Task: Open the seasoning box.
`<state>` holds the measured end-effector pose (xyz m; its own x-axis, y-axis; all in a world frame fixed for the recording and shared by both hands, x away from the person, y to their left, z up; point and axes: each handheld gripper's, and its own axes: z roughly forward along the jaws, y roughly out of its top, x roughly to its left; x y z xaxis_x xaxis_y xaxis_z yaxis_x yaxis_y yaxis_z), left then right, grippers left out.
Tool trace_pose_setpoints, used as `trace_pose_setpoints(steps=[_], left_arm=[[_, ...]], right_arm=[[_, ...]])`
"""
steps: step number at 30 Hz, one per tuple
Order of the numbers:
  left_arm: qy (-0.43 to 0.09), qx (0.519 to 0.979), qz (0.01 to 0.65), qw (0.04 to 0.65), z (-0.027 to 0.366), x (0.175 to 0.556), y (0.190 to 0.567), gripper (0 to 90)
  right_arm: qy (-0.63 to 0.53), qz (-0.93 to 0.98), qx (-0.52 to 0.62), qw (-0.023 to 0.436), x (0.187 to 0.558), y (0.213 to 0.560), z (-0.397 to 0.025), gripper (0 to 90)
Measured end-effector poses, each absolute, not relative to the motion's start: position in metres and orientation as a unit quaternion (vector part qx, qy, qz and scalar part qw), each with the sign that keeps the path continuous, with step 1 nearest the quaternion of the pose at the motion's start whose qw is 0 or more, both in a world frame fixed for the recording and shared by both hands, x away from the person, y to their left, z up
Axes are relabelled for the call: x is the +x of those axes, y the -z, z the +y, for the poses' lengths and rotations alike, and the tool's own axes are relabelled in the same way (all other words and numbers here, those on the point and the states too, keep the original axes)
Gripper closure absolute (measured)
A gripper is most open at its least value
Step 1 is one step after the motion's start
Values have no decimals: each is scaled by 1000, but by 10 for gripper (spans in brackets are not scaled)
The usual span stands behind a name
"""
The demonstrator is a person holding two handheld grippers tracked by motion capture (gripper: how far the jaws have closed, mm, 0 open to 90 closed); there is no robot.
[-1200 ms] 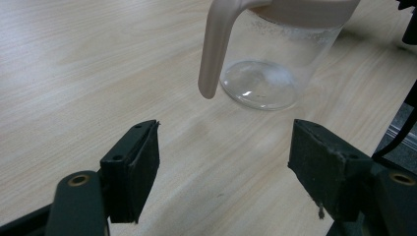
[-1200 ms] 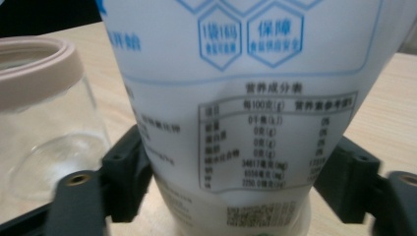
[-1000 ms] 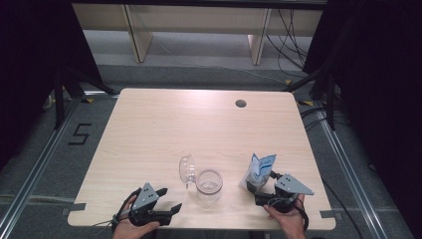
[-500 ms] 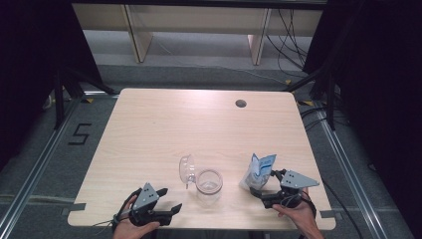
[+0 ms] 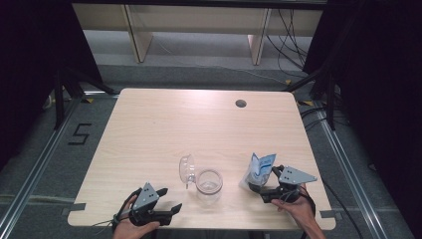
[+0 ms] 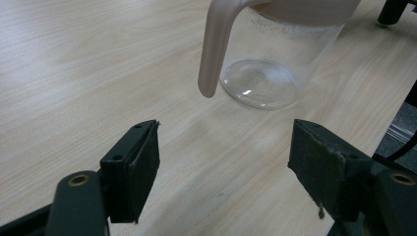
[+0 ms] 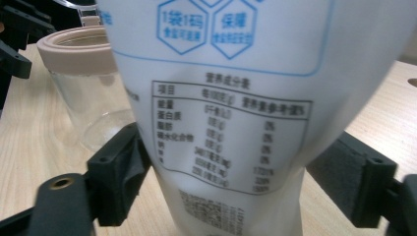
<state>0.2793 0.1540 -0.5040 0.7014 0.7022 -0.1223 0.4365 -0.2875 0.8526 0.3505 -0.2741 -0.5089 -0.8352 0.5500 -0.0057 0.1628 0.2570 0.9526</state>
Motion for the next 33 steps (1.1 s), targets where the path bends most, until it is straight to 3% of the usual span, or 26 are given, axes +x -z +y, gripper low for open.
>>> trace_pose_setpoints(steps=[14,18,28,30,33], left_arm=[[-143,795,351,473,155,280,503,270],[-143,793,358,472,154,279,503,271],[-142,787,362,480,153,278,503,271],[-142,786,361,480,153,278,503,271],[-142,789,360,478,154,279,503,271]], right_arm=[[-564,777,220,174,353,510,-269,289],[-554,774,237,194,350,509,-267,305],[-542,751,296,231,334,510,-251,309],[-539,756,303,215,333,509,-251,303],[-541,755,292,227,335,510,-253,289]])
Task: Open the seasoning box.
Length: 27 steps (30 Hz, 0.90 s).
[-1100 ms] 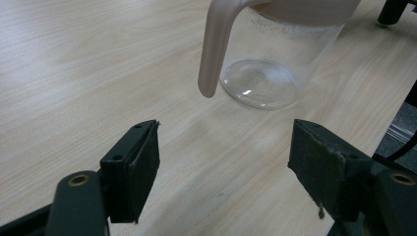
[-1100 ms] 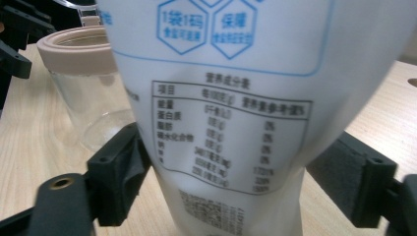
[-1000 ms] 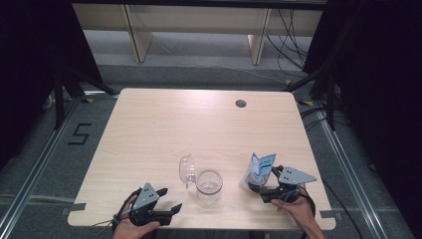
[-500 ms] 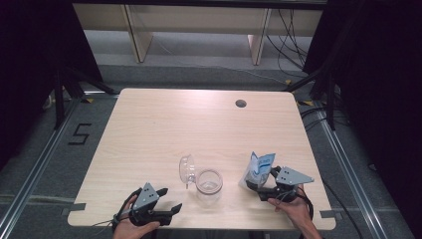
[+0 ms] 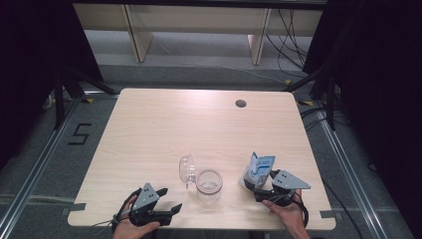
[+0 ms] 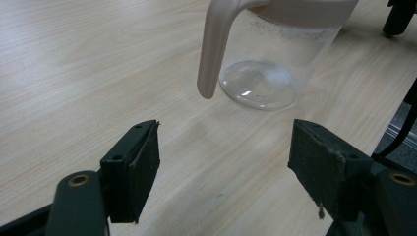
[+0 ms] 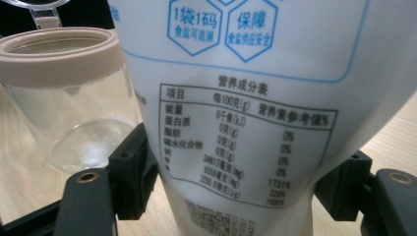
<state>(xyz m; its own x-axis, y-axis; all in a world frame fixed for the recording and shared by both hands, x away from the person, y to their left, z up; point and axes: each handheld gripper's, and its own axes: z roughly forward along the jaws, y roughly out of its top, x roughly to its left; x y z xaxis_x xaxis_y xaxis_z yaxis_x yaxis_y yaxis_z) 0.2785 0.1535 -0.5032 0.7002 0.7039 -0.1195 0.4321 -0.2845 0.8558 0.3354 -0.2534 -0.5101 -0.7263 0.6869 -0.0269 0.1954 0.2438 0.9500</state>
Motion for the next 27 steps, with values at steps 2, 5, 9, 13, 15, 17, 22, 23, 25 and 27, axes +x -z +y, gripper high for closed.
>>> trace_pose_setpoints(steps=[2,5,9,13,15,17,22,23,25,27], left_arm=[[-143,789,357,479,153,279,503,271],[-140,787,362,480,153,278,504,271],[-142,792,354,477,154,279,504,271],[-140,790,360,477,153,279,504,271],[-139,789,360,477,153,279,504,271],[-140,789,360,477,153,279,504,271],[-140,789,360,477,153,279,504,271],[-138,789,362,478,153,279,505,271],[-140,789,360,477,153,279,504,271],[-140,792,359,474,154,279,504,271]], right_arm=[[-544,757,282,226,338,512,-253,262],[-551,756,277,218,341,513,-252,244],[-552,762,263,213,345,514,-254,247],[-551,762,267,212,346,515,-253,259],[-550,766,260,208,347,515,-253,268],[-553,762,263,210,347,515,-252,275],[-546,774,247,202,350,514,-252,276],[-552,767,252,208,351,516,-250,276],[-543,775,251,206,351,514,-251,280],[-540,778,250,199,351,514,-251,288]])
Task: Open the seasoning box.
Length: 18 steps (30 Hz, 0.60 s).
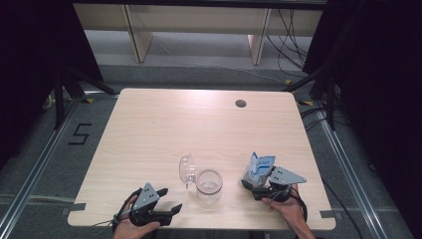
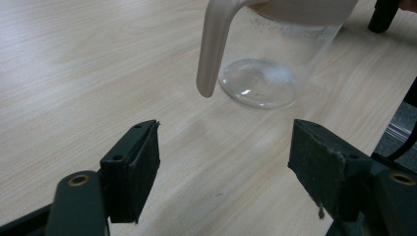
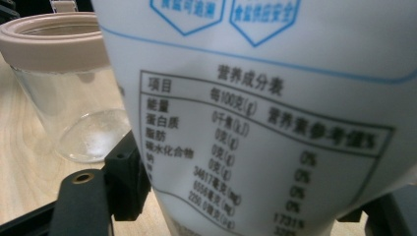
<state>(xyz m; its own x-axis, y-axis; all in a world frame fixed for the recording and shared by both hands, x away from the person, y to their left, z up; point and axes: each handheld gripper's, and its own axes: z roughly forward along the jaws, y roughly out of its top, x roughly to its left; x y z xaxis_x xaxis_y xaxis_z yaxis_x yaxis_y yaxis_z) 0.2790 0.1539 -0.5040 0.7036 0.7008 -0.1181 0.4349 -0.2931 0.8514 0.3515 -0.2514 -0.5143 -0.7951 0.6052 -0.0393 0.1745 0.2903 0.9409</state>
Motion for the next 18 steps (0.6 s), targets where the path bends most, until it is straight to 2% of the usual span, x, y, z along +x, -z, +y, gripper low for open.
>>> trace_pose_setpoints(steps=[18], left_arm=[[-139,792,359,474,153,279,504,269]], right_arm=[[-534,787,236,201,357,514,-248,306]])
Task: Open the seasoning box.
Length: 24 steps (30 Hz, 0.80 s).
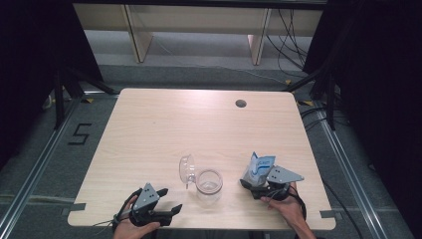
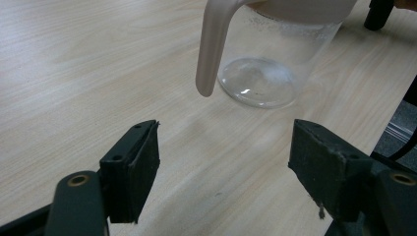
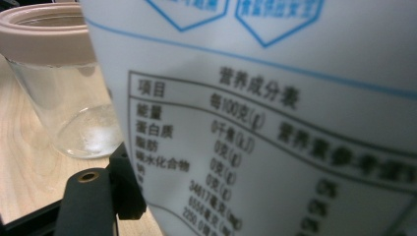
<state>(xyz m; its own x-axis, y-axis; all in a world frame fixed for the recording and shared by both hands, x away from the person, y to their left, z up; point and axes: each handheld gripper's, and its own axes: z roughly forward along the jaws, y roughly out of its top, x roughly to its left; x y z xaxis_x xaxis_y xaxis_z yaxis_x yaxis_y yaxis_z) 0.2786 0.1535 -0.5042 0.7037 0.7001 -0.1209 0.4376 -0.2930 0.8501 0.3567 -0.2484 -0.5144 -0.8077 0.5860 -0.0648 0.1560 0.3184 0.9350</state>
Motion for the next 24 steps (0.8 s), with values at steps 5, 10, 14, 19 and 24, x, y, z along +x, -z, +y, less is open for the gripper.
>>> trace_pose_setpoints(steps=[5,10,14,19,24], left_arm=[[-140,793,357,473,154,279,504,268],[-138,792,358,474,154,279,503,269],[-140,790,357,479,154,279,503,269],[-142,795,351,474,155,279,502,269],[-142,794,351,476,154,279,502,269]], right_arm=[[-537,786,230,201,357,515,-248,321],[-541,782,234,202,357,515,-248,344],[-531,784,242,213,355,513,-248,359],[-531,777,250,227,352,512,-245,374],[-526,778,257,228,349,511,-242,382]])
